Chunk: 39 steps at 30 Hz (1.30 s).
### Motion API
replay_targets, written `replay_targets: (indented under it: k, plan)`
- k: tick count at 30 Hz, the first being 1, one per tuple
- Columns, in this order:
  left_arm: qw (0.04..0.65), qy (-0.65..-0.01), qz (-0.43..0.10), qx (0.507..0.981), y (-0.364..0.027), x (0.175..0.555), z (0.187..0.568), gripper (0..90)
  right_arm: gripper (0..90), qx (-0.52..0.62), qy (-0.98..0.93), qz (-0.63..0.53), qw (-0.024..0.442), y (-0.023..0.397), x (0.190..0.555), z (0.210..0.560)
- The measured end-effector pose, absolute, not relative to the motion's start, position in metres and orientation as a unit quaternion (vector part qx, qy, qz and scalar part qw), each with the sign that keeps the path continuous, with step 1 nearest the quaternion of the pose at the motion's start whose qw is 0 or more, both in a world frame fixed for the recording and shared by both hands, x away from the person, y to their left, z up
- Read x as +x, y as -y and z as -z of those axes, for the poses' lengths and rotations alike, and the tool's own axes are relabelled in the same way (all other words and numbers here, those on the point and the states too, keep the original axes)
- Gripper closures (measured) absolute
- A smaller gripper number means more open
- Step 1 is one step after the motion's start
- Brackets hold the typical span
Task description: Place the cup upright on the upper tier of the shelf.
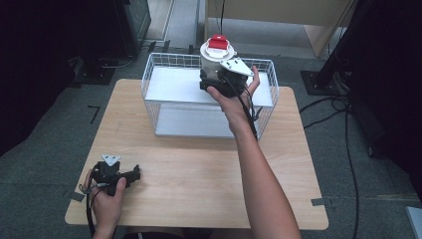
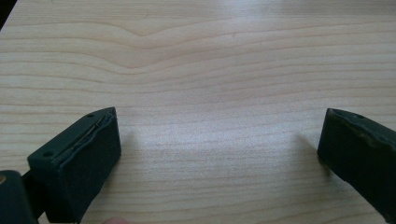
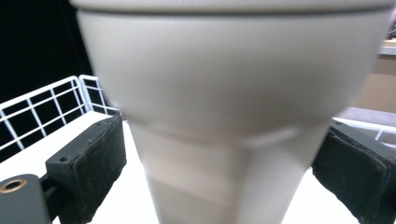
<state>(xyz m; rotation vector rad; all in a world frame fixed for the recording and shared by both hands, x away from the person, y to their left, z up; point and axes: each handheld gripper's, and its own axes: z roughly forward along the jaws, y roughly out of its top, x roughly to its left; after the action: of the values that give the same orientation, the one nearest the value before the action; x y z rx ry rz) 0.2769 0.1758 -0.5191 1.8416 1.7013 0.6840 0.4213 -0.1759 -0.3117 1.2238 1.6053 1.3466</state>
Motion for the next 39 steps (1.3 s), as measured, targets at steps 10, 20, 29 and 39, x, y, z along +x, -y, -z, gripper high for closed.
replay_targets:
  k: [10, 20, 29, 39]
  plan:
    - [0.268, -0.631, -0.254, 0.683, -0.176, 0.277, 0.519, 0.0, 5.9, 0.458, -0.632, -0.522, 0.344, 0.184, 0.398, 0.325]
    - [0.267, -0.630, -0.253, 0.683, -0.176, 0.277, 0.519, 0.0, 5.9, 0.450, -0.634, -0.529, 0.341, 0.196, 0.370, 0.337]
    - [0.267, -0.630, -0.253, 0.684, -0.176, 0.277, 0.519, 0.0, 5.9, 0.446, -0.637, -0.528, 0.342, 0.212, 0.343, 0.351]
    - [0.267, -0.630, -0.253, 0.683, -0.176, 0.277, 0.519, 0.0, 5.9, 0.457, -0.638, -0.516, 0.343, 0.237, 0.316, 0.368]
